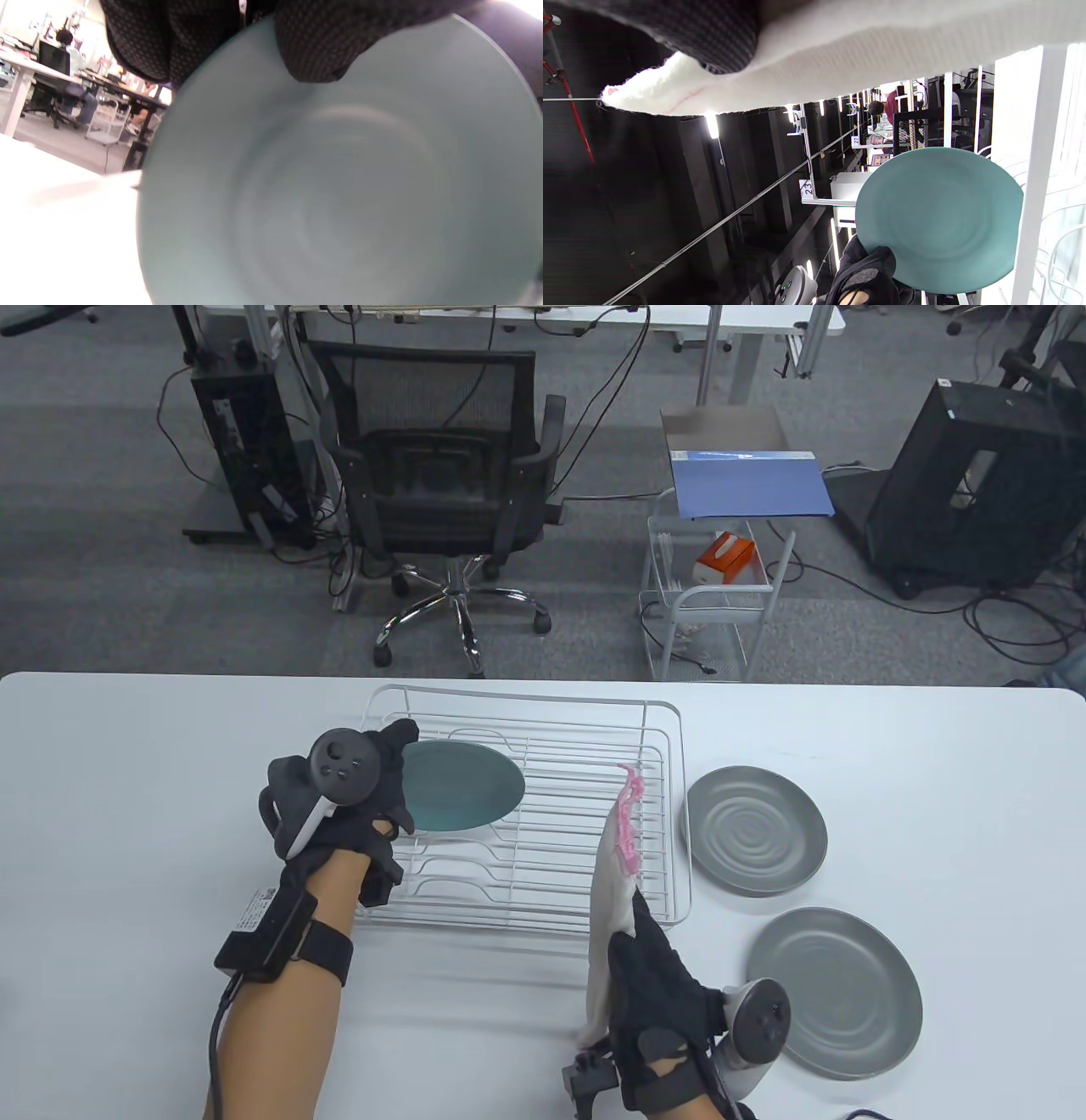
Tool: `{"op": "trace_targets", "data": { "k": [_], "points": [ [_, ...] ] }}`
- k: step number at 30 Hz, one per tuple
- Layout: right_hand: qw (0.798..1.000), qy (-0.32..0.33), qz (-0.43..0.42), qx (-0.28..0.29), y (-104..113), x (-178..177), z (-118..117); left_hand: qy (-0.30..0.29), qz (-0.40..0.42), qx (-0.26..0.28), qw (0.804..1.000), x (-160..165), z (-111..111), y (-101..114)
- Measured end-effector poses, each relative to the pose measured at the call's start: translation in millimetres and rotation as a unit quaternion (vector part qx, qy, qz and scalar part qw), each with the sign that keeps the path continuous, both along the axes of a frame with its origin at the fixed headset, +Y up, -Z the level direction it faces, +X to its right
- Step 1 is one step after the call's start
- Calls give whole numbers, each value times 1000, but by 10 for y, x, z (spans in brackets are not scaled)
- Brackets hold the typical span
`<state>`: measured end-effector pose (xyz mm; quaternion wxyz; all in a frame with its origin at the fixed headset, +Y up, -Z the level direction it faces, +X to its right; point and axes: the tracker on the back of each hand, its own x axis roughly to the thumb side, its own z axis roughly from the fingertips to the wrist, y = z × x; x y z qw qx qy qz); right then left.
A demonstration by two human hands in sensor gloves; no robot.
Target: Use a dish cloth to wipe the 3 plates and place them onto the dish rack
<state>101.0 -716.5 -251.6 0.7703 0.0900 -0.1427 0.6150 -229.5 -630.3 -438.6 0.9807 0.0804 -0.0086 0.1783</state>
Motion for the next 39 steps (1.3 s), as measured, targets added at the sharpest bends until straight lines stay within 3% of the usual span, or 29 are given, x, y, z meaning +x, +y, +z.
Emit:
{"op": "trace_targets", "data": {
  "k": [18, 23, 30, 39],
  "points": [
    [1000, 12, 12, -13, -18, -27, -16, -15, -36, -97, 995, 233, -186, -250],
    [1000, 15, 12, -16, -24, -30, -17, -10, -4, -63, 998, 197, -111, -197],
    [1000, 20, 15, -15, -22, -43, -18, -37, 6, 5, 999, -10, 279, 77],
    [999, 27, 22, -15, -36, -77, -21, -63, 28, 80, 994, -493, 1168, 251]
  ]
}}
